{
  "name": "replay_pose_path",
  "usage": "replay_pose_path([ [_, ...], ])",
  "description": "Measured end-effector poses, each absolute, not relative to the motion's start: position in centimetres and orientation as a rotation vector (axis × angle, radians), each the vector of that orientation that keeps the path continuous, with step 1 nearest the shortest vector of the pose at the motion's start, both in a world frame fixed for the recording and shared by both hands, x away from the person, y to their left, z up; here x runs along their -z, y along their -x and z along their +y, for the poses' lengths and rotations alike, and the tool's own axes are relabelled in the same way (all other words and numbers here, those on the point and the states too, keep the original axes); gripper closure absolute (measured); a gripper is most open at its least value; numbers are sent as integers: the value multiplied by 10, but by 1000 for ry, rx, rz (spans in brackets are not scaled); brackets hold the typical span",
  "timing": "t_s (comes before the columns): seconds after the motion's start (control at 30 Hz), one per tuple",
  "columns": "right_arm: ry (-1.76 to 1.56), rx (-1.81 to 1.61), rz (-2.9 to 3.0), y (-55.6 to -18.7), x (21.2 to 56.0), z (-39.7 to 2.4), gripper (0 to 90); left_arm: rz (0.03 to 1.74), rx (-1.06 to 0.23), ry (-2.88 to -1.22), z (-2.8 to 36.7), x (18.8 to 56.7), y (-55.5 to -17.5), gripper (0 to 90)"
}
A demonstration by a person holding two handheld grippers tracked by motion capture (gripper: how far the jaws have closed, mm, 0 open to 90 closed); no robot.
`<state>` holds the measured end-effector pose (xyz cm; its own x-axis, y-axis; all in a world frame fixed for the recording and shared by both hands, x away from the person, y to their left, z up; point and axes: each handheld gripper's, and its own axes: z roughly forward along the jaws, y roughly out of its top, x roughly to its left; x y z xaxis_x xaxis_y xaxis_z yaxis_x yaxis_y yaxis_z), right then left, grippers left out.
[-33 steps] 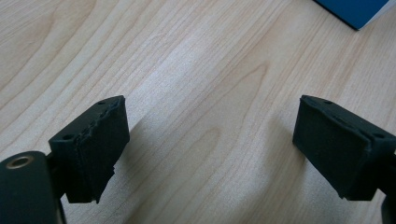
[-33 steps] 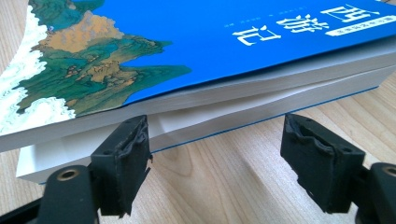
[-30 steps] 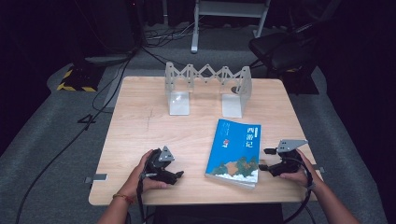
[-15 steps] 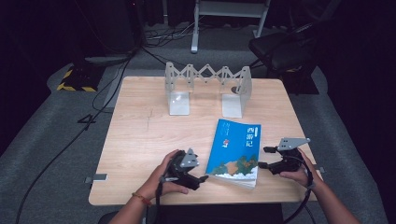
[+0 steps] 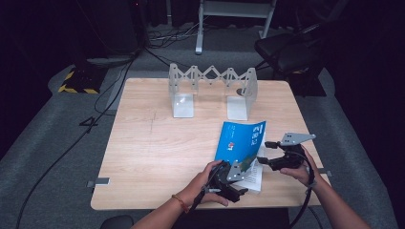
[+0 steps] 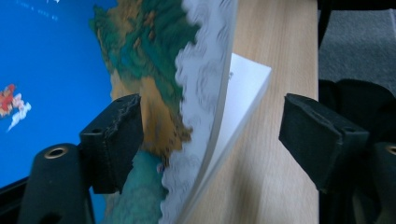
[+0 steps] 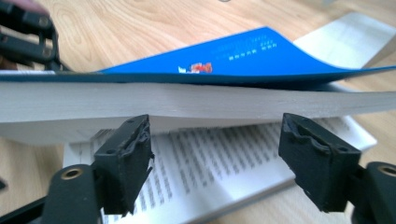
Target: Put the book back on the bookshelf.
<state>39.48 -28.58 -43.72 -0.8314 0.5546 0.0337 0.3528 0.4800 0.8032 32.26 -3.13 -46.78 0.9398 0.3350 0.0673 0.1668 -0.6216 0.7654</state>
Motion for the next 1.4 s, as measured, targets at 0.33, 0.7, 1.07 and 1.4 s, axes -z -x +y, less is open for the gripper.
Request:
replay_pose_path([
  [0.33, -814, -1283, 2467, -399, 434, -279, 200, 433, -348, -2169, -24, 464, -327, 612],
  [0.7, -799, -1317, 2461, -397, 439, -283, 215, 396, -363, -2154, 11, 447, -335, 797],
  [1.07, -513, -1381, 2462, -377, 423, -282, 302, 374, -324, -2180, 58, 447, -343, 795],
  [1.4, -259, -1317, 2517, -388, 436, -244, 373, 394, -312, -2199, 88, 450, -349, 782],
])
